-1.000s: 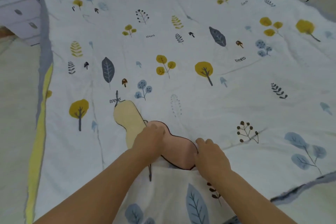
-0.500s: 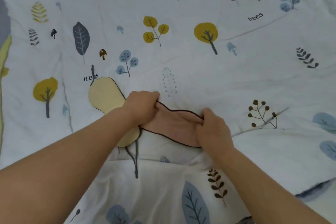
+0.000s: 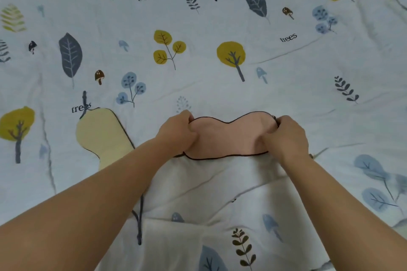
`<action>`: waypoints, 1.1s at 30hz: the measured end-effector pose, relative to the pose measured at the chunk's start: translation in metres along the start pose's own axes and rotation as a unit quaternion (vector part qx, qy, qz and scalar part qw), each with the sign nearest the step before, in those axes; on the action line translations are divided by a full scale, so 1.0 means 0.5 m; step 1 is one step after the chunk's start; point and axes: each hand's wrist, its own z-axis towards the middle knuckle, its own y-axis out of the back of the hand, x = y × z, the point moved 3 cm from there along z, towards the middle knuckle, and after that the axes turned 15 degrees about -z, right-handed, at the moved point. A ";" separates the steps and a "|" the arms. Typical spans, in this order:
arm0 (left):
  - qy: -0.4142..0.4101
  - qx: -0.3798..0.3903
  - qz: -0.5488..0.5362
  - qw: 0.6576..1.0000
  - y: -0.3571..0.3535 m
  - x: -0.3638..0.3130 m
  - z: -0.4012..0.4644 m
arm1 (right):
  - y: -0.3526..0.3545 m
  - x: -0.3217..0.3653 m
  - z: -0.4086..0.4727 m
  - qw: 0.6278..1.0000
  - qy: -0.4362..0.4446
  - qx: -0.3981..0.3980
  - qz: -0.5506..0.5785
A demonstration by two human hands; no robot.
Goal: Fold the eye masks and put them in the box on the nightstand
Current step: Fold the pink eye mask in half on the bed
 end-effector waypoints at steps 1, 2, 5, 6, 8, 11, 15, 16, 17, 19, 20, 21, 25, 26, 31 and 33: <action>-0.001 -0.007 -0.016 1.000 0.003 0.004 0.001 | 0.003 0.011 -0.014 0.999 0.020 -0.031 0.031; -0.001 -0.013 -0.037 0.999 0.007 0.009 0.003 | 0.006 0.026 -0.031 0.995 0.047 -0.059 0.069; -0.002 -0.037 -0.112 0.993 0.014 0.013 0.004 | -0.002 0.092 -0.098 0.975 0.167 -0.104 0.104; 0.005 -0.046 -0.147 0.988 0.016 0.013 0.003 | -0.015 0.113 -0.119 0.967 0.211 -0.104 0.099; 0.038 -0.044 -0.234 0.970 0.022 0.012 -0.002 | -0.046 0.147 -0.148 0.955 0.269 -0.081 0.092; 0.109 0.010 -0.353 0.929 0.026 0.012 -0.013 | -0.097 0.176 -0.163 0.950 0.301 0.003 0.086; 0.078 0.042 -0.295 0.951 0.022 0.023 -0.017 | -0.111 0.175 -0.172 0.930 0.327 0.064 0.152; 0.067 0.037 -0.282 0.956 0.021 0.026 -0.017 | -0.103 0.167 -0.169 0.936 0.317 0.021 0.154; 0.062 0.029 -0.277 0.958 0.020 0.028 -0.016 | -0.094 0.156 -0.160 0.945 0.291 -0.040 0.143; 0.057 0.012 -0.284 0.957 0.017 0.032 -0.015 | -0.083 0.132 -0.130 0.967 0.197 -0.113 0.112; 0.053 0.007 -0.293 0.955 0.015 0.033 -0.015 | -0.083 0.124 -0.110 0.980 0.143 -0.089 0.104; 0.047 0.006 -0.305 0.951 0.013 0.033 -0.016 | -0.090 0.120 -0.091 0.988 0.099 -0.025 0.113; -0.005 -0.032 -0.259 0.965 0.003 0.024 -0.020 | -0.101 0.117 -0.062 0.984 0.098 0.012 0.148; -0.025 -0.071 -0.190 0.979 0.002 0.022 -0.022 | -0.099 0.115 -0.058 0.985 0.104 -0.026 0.132; -0.218 -0.160 0.095 0.958 -0.044 -0.005 -0.051 | -0.117 0.118 -0.068 0.973 0.191 -0.128 0.000; -0.242 -0.110 0.155 0.951 -0.073 0.014 -0.046 | -0.144 0.120 -0.083 0.945 0.280 -0.135 -0.100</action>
